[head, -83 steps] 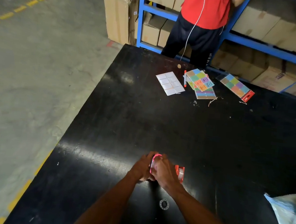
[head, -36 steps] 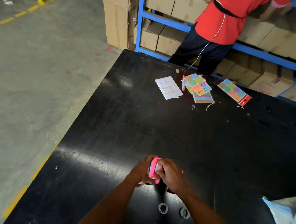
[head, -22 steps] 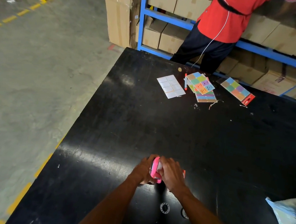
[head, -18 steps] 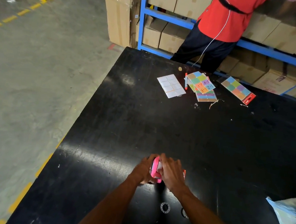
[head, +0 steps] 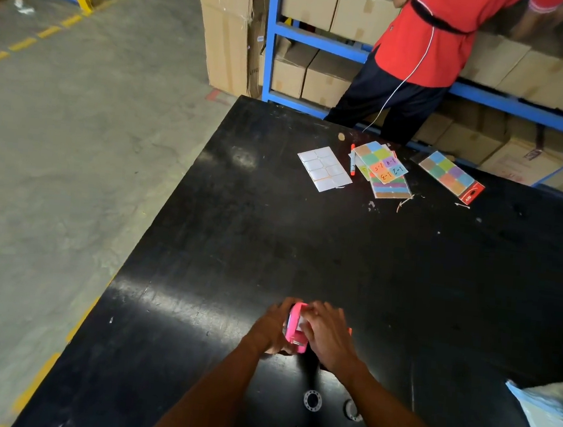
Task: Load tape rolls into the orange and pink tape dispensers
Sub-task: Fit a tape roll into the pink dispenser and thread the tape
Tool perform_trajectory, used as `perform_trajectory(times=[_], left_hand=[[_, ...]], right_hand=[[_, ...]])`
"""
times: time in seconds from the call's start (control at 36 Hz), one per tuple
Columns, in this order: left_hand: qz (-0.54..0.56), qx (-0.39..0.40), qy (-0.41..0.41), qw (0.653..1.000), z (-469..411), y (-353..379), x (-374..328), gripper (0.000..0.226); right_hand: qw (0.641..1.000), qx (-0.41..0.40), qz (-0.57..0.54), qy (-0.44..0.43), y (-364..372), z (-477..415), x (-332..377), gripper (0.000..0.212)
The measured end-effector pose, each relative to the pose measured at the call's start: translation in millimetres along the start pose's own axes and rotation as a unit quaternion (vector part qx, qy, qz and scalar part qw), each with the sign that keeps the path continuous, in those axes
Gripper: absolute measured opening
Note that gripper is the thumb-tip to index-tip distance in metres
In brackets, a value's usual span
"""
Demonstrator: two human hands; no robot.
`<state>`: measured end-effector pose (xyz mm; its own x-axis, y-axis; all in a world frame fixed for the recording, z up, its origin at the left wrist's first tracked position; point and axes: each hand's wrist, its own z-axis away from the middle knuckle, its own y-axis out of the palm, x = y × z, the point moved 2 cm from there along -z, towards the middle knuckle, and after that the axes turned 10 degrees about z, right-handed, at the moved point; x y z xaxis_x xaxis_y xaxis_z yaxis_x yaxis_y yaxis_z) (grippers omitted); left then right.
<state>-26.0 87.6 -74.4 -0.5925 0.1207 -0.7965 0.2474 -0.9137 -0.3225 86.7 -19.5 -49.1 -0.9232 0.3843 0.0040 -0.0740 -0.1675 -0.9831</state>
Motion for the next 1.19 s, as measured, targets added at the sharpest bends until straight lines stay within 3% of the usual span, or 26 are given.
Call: perform_trajectory(times=[0.11, 0.22, 0.31, 0.44, 0.53, 0.67, 0.94, 1.19], left_hand=[[-0.007, -0.001, 0.0, 1.0, 0, 1, 1, 0.109], [0.0, -0.001, -0.003, 1.0, 1, 0, 0, 0.109], [0.0, -0.003, 0.0, 1.0, 0, 0, 1, 0.11], [-0.002, 0.0, 0.002, 1.0, 0, 0, 0, 0.111], [-0.003, -0.001, 0.008, 1.0, 1, 1, 1, 0.111], [-0.001, 0.0, 0.002, 1.0, 2, 0, 0, 0.109], [0.011, -0.001, 0.009, 1.0, -3, 3, 6, 0.119], [-0.006, -0.009, 0.03, 1.0, -5, 6, 13, 0.118]], right_hand=[[1.0, -0.017, 0.01, 0.002, -6, -5, -2, 0.015], [0.999, -0.03, 0.029, 0.004, -7, -8, -1, 0.037], [0.999, -0.042, 0.022, 0.007, -6, -5, -1, 0.042], [0.998, -0.047, 0.038, -0.017, 0, 6, 0, 0.026], [0.998, -0.054, 0.033, -0.027, -2, 16, 5, 0.03], [0.999, -0.039, 0.003, -0.024, 2, 28, 12, 0.009], [0.995, -0.093, -0.019, 0.0, 21, 52, 26, 0.023], [0.994, -0.108, -0.029, -0.006, 22, 56, 30, 0.022]])
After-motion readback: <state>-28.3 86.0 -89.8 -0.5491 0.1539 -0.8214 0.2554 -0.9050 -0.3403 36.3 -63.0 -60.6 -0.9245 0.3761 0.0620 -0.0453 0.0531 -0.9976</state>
